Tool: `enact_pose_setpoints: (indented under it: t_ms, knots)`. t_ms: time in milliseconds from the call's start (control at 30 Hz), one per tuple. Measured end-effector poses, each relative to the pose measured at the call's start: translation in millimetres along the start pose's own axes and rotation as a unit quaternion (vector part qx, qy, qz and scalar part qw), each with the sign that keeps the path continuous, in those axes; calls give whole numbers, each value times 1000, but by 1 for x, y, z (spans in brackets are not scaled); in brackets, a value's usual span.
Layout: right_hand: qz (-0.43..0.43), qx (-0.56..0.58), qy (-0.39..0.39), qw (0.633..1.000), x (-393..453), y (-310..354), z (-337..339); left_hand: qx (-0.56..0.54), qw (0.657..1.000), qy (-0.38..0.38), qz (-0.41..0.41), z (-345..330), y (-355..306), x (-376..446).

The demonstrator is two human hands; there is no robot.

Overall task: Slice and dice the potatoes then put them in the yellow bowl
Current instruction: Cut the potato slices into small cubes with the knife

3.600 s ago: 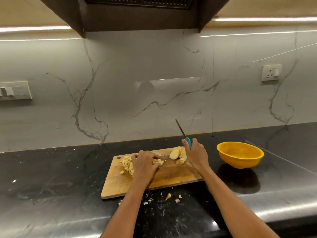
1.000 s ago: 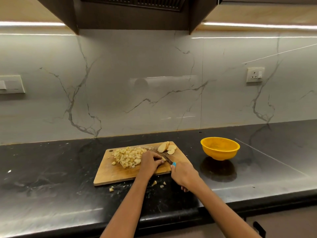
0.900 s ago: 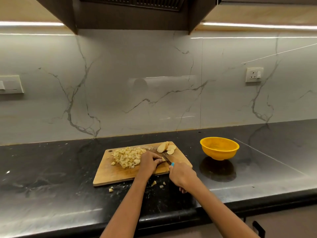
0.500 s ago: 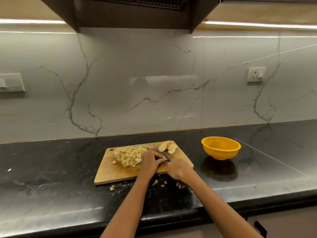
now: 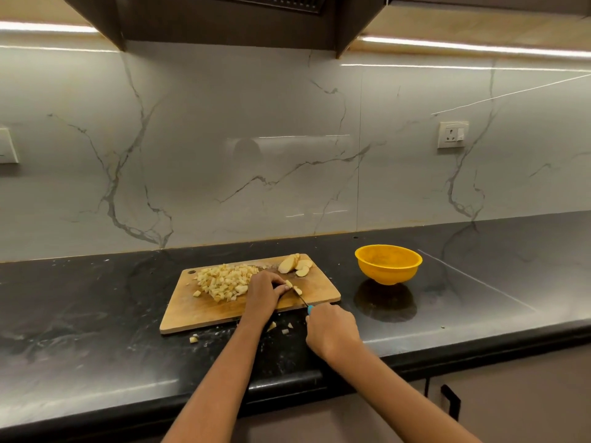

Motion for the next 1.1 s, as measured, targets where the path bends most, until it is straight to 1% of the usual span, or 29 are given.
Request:
enact_pose_setpoints:
  t_ms: [67, 200, 333, 433, 567, 700, 833, 1000, 1100]
  knots:
    - [-18, 27, -15, 999, -2, -10, 5, 0, 1000, 4, 3, -2, 1, 1]
    - [-59, 101, -22, 993, 9, -26, 7, 25, 1000, 4, 5, -1, 1, 5]
    - [-66, 117, -12, 991, 26, -30, 3, 48, 996, 64, -28, -15, -4, 9]
    - [-56, 104, -5, 993, 30, -25, 1, 47, 993, 96, -47, -24, -5, 12]
    - [-57, 108, -3, 992, 34, -24, 2, 35, 993, 96, -57, -23, -5, 14]
    - [-71, 137, 2, 988, 32, -28, 4, 21, 993, 98, -58, -20, -3, 12]
    - [-68, 153, 23, 986, 24, -26, -1, 7, 995, 91, -51, -18, -2, 8]
    - [-65, 155, 14, 986, 16, -23, 0, 4, 996, 81, -38, -14, -3, 4]
    - [-70, 149, 25, 986, 14, -22, 0, 4, 996, 82, -29, -14, -2, 5]
Point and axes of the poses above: each hand's wrist, its own x-axis towards the middle knuckle, its own z-axis out of the back of the hand, y = z × x, the point moved 10 cm from there along x, towards the middle knuckle, and after that the axes turned 14 degrees about -z, right-handed, at the moved point
